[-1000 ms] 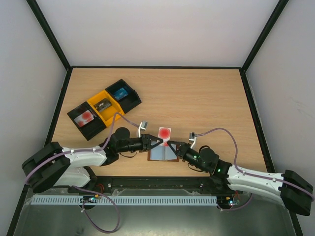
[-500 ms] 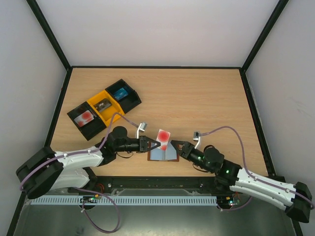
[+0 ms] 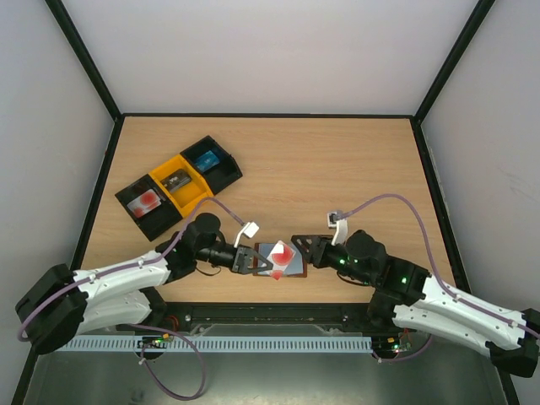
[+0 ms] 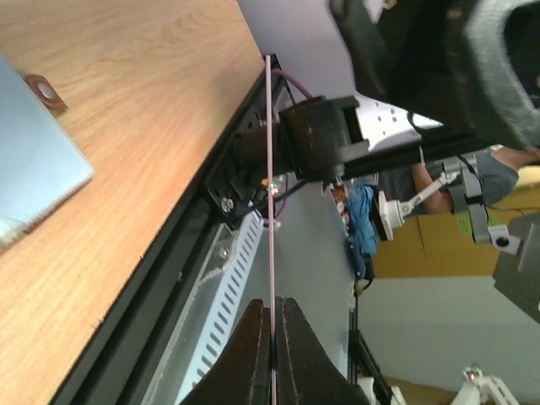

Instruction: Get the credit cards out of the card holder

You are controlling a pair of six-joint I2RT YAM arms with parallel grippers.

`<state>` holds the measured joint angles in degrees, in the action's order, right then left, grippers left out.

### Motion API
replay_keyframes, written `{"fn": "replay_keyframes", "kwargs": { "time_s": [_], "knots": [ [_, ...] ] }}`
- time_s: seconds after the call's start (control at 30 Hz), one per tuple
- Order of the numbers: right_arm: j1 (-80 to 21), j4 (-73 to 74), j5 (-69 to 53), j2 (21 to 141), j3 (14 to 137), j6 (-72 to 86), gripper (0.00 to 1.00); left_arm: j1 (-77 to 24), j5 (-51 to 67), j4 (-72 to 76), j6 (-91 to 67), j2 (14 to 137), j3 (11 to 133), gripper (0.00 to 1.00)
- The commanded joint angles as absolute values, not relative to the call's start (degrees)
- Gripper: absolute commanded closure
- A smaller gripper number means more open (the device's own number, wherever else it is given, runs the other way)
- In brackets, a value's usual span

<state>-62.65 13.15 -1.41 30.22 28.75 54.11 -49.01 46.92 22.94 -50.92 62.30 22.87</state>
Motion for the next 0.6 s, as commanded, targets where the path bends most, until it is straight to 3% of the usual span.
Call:
{"fn": "replay_keyframes", "kwargs": {
  "time_s": [0.0, 0.3, 0.47, 0.57],
  "knots": [
    [-62.84, 18.54, -5.29, 31.24, 31.02, 49.11, 0.61, -50.13, 51.58, 18.88, -47.30, 59.61, 24.44, 0.97],
    [-62.86, 7.89, -21.29, 35.83, 27.65, 47.81, 0.59, -52.73, 52.99, 18.09, -44.79, 58.77, 24.41, 0.97],
    [-62.84, 4.57, -23.74, 36.03, 25.77, 48.49, 0.58, -53.09, 53.35, 18.74, -44.72, 58.15, 24.54, 0.97],
    [-62.84, 3.43, -24.29, 34.95, 24.94, 48.98, 0.71, -53.09, 53.43, 18.25, -44.39, 58.15, 24.38, 0.97]
  ]
}}
